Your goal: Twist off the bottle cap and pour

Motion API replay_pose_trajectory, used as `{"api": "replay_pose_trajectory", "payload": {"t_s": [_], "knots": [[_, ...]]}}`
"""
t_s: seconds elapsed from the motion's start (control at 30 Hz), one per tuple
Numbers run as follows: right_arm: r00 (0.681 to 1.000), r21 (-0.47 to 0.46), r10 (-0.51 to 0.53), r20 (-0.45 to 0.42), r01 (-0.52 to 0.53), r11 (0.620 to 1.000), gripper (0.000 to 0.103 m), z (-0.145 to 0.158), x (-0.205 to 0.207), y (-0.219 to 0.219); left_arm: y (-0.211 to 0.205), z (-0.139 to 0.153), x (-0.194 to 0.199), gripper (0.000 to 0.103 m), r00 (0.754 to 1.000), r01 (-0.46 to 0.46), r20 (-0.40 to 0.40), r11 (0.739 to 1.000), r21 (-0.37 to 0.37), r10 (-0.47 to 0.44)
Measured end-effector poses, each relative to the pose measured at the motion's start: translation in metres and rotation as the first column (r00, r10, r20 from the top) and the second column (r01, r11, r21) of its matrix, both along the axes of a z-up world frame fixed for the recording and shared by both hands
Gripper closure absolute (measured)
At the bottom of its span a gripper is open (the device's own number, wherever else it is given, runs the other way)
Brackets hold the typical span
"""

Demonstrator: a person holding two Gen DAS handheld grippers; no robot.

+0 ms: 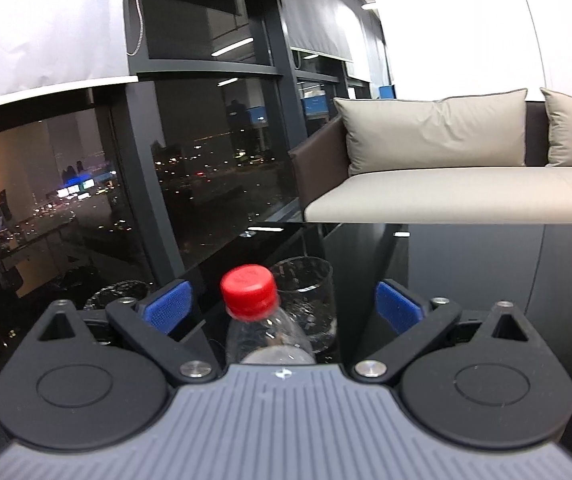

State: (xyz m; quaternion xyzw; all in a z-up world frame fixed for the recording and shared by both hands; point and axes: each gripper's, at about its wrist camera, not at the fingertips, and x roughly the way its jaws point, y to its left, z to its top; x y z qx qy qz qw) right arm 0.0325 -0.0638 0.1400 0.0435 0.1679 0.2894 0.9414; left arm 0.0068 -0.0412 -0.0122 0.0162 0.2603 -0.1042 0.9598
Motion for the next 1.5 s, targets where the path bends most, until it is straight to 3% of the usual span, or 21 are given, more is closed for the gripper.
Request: {"api": "replay_pose_trajectory", "payload": {"t_s": [0.27,0.43,0.93,1.5], "knots": [[1.0,-0.043,0.016,0.006,-0.016,0.999,0.033,0.009,0.002,0.016,0.0,-0.001,0.001,0.045,1.0,0.001,0.0,1.0,0.001,-0.001],[1.0,-0.063,0.022,-0.002,-0.022,0.998,0.05,0.007,0.002,0.019,0.0,0.0,0.001,0.045,1.0,0.001,-0.001,1.0,0.0,-0.001],[1.0,-0.08,0.029,0.004,-0.028,0.996,0.069,-0.001,0.002,0.023,0.001,0.0,0.002,0.045,1.0,0.0,-0.001,1.0,-0.002,0.0],[1.0,-0.092,0.017,0.009,-0.016,0.996,0.069,-0.007,0.005,0.028,0.004,-0.002,0.001,0.046,1.0,0.0,0.0,1.0,-0.006,0.0]]}}
